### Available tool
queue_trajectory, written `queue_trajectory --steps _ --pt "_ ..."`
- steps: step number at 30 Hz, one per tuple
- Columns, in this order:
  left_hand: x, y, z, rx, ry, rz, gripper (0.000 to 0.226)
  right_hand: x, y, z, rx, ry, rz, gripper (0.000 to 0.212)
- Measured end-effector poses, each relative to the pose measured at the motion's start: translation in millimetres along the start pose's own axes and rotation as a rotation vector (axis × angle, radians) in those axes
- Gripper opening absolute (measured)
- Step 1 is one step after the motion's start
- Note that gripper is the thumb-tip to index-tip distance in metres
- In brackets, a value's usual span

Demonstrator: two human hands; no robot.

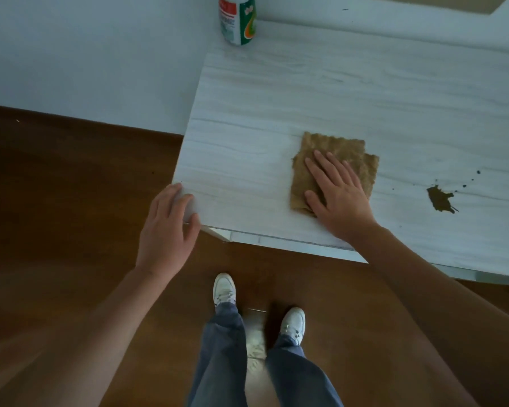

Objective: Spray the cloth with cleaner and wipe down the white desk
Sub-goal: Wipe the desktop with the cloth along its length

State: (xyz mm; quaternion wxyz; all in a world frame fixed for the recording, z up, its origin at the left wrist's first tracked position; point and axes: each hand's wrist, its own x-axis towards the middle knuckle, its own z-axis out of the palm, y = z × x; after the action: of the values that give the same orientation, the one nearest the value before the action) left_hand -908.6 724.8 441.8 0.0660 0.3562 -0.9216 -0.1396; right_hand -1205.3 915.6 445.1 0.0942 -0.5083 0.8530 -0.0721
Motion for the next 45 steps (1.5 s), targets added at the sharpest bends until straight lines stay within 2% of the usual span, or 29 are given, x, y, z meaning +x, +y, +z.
queue_trajectory --steps 4,10,15,18,23,29,38,42,45 --pt "-2 7 4 -0.009 -0.004 -0.055 0.042 -22 23 -4 0.006 0.005 0.030 0.065" --pt "-4 7 2 -0.062 0.006 -0.064 0.043 -14 -5 5 0.011 0.018 0.068 0.065" --pt "-8 -8 -6 -0.078 -0.001 -0.058 0.046 14 -92 18 0.016 -0.049 -0.133 0.064" --pt "-6 -18 -12 -0.065 -0.009 0.003 0.045 39 -153 31 0.002 -0.073 -0.231 0.063" --pt "2 -35 -21 -0.068 0.016 -0.039 0.038 69 -214 46 -0.026 -0.080 -0.287 0.060" --pt "7 -46 -27 -0.061 -0.047 0.023 0.042 55 -193 41 0.007 -0.085 -0.301 0.063" --pt "9 -38 -16 -0.094 -0.098 0.083 0.050 -30 -88 20 -0.039 -0.086 -0.175 0.064" --pt "6 -38 -13 -0.124 -0.100 0.071 0.055 -30 -107 23 -0.017 -0.076 -0.089 0.065" --pt "8 -38 -13 -0.130 -0.092 0.071 0.054 -12 -144 30 -0.031 -0.092 -0.090 0.066"
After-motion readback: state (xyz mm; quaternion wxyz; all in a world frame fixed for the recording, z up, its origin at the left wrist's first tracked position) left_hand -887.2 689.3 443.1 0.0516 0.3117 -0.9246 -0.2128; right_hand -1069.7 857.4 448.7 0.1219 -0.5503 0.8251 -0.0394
